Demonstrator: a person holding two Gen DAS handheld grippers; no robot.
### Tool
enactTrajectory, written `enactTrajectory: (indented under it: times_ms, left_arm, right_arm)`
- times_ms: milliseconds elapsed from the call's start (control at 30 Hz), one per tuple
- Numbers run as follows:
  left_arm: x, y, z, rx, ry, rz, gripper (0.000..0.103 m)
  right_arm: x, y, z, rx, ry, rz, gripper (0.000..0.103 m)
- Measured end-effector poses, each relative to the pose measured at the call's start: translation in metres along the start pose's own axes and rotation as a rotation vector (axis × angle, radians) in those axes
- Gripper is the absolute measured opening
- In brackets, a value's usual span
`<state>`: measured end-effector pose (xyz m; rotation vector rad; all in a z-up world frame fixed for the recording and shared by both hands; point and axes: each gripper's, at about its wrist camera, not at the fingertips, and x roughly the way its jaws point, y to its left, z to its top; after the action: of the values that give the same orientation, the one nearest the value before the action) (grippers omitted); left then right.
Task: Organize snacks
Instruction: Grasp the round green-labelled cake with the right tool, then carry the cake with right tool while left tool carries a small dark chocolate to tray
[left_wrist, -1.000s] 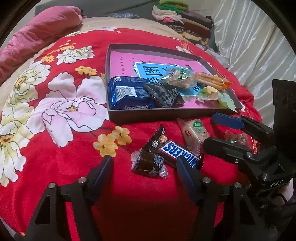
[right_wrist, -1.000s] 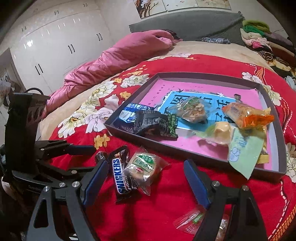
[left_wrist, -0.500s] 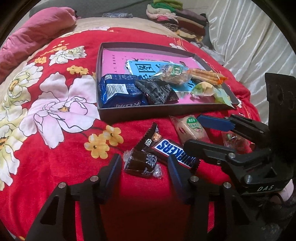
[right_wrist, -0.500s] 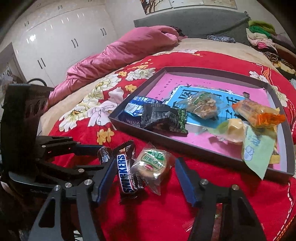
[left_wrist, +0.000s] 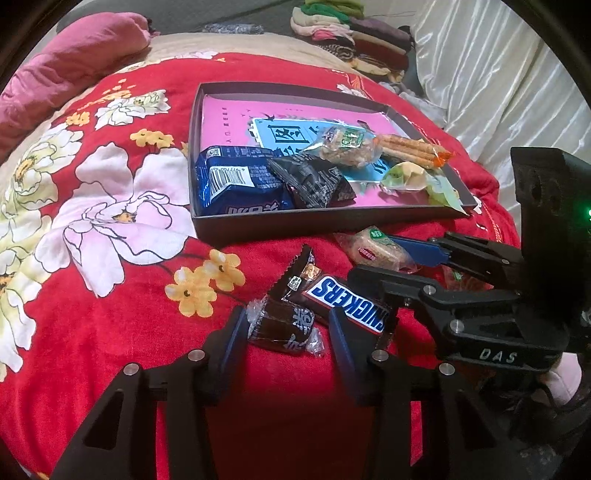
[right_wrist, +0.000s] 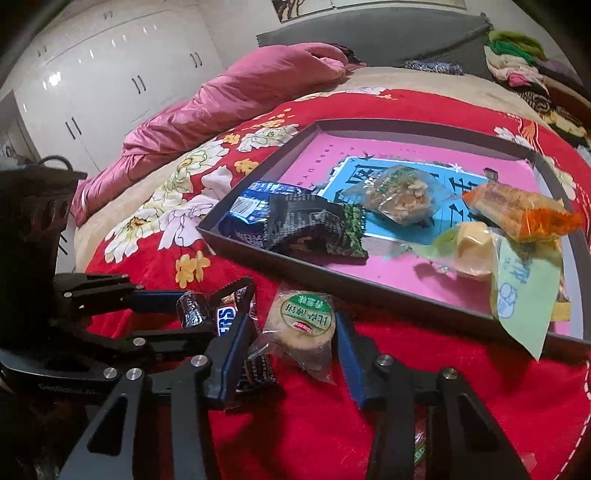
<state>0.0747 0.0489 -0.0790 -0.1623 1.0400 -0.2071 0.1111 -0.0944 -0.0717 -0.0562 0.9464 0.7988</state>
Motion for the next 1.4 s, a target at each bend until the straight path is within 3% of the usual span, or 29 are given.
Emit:
enactTrajectory:
  times_ms: [167,567,833,1033,1400]
  left_arm:
    - [0.001,0.002,0.001,-0.010,0.003,-0.003,0.040]
    - [-0.006,0.000,0.001,-0.003,-0.010,-0.012,0.037]
    - [-0.028,-0.009,0.007,0.004,-0.049,-0.032,0.037]
    - [-0.041,-0.014,0.019,-0.009,-0.093,-0.032,0.037]
    - [-0.031,-0.041,0.061,-0.006,-0.137,-0.033,0.037]
  right_arm:
    - [-0.002,-0.004,0.000,0.013,-0.006,0.021,0.039]
    - [-0.019,-0.001,0.001,0.006,-0.041,0.064,0.034]
    - [-0.050,0.000,0.009,-0.006,-0.153,0.104,0.034]
    - [-0.073,-0.013,0.016,0.012,-0.243,0.072,0.035]
    - [-0.099,-0.059,0.016,0.123,-0.315,-0.031,0.035]
